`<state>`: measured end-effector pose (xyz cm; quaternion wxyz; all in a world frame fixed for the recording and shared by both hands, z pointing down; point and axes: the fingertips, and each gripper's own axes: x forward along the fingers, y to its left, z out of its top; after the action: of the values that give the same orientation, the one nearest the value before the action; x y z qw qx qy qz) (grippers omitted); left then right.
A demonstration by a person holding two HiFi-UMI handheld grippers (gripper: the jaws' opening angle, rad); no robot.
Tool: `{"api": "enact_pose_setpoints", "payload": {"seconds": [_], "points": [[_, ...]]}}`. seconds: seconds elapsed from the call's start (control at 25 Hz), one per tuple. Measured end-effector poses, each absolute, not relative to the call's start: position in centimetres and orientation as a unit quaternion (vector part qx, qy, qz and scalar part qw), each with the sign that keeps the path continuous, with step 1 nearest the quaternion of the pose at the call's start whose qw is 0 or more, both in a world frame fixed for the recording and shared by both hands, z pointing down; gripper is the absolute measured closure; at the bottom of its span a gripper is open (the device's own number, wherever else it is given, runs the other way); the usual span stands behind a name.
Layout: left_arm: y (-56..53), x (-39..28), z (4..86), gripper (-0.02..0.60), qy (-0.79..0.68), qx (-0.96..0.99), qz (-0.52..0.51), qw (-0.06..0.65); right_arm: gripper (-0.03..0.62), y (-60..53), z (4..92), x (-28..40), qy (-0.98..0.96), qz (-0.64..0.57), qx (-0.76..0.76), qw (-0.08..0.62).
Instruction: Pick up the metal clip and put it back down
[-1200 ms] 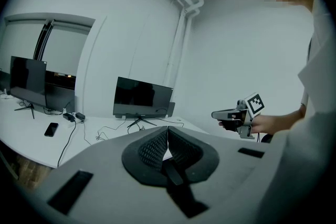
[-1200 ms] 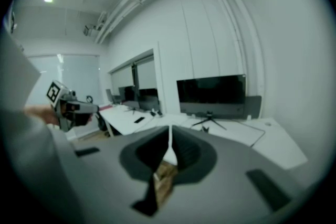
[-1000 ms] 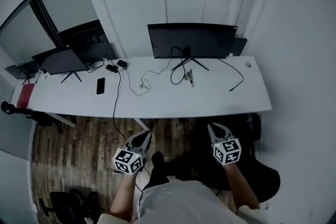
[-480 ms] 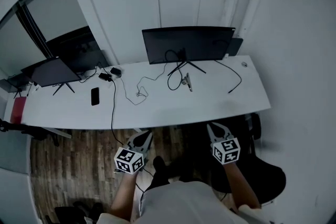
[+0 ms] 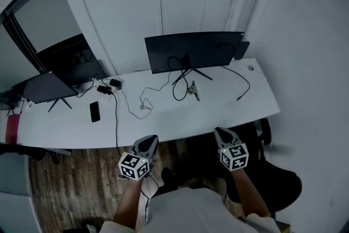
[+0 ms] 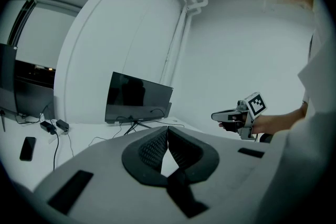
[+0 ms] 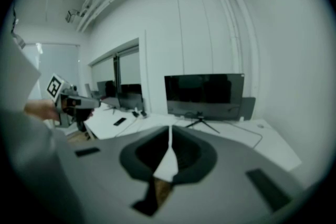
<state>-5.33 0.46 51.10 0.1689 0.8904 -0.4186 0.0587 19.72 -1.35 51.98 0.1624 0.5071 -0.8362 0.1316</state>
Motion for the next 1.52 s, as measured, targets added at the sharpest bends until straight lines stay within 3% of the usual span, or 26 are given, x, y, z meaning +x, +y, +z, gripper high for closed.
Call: {"api": "enact_pose_setpoints", "payload": {"seconds": [0.84,1.52], "points": [[-7.7,-11.4,51.9,0.548,-0.363,0.913,0.058,0.178,0.56,-7.0,51.9,14.0,-0.802,0.125,0.556,0.18],[-10.8,-12.7,52.4,0.549,-0.389,0.901,0.062,0.185,0.56,-12.4,52.6,13.0,-0.816,0.119,0.53,0.197]]}}
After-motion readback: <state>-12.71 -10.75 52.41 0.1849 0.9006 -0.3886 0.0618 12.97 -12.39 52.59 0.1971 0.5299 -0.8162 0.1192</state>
